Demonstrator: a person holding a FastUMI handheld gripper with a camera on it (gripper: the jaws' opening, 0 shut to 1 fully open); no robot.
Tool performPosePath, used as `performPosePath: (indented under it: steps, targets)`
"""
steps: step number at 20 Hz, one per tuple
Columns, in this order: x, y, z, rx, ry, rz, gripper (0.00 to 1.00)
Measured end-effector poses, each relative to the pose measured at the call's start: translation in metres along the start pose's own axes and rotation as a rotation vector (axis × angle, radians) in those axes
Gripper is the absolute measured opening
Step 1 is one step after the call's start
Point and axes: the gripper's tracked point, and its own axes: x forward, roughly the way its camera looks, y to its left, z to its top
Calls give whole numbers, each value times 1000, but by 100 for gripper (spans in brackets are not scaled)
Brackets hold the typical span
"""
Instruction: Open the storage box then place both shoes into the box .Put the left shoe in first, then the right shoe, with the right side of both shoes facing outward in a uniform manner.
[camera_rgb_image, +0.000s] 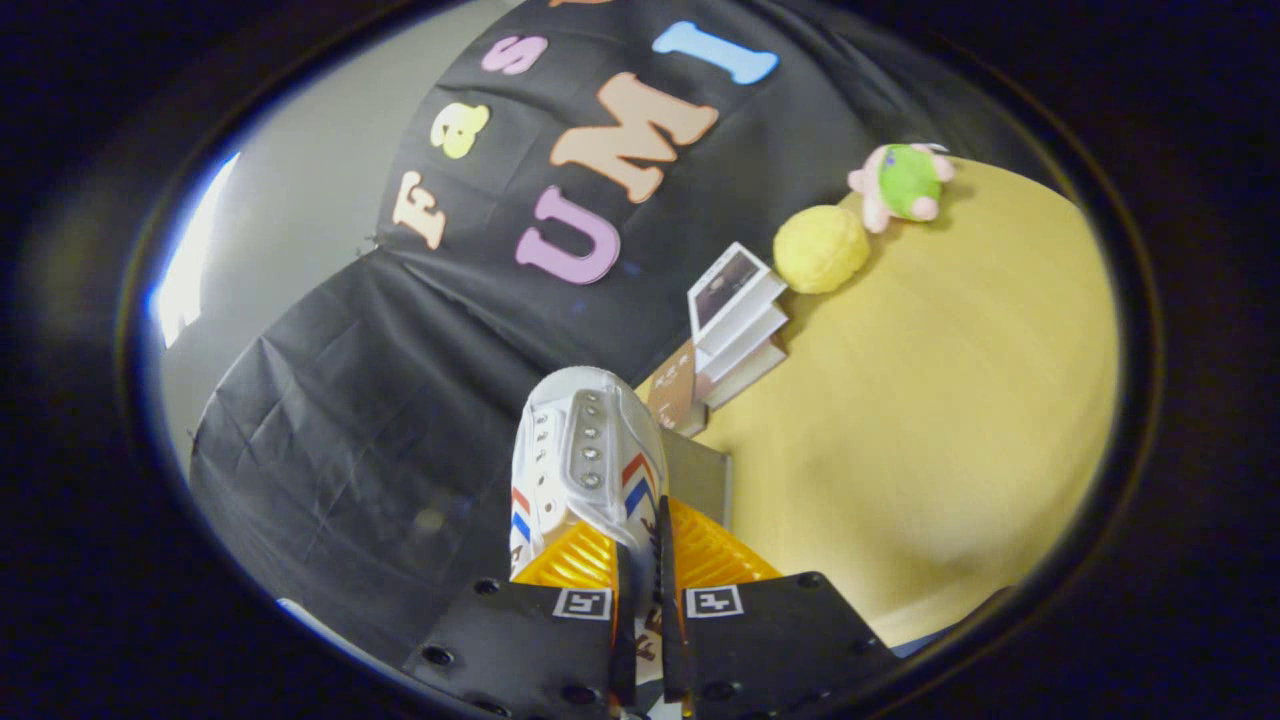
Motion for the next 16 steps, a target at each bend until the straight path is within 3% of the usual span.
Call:
performPosePath:
  steps: [3,6,11,16]
  targets:
    - [23,49,-12,-73,41,27,13]
    - [63,73,-29,-149,80,-3,13]
    - [116,67,-58,-347,138,-158,13]
    - [130,76,-66,-394,148,-182,15]
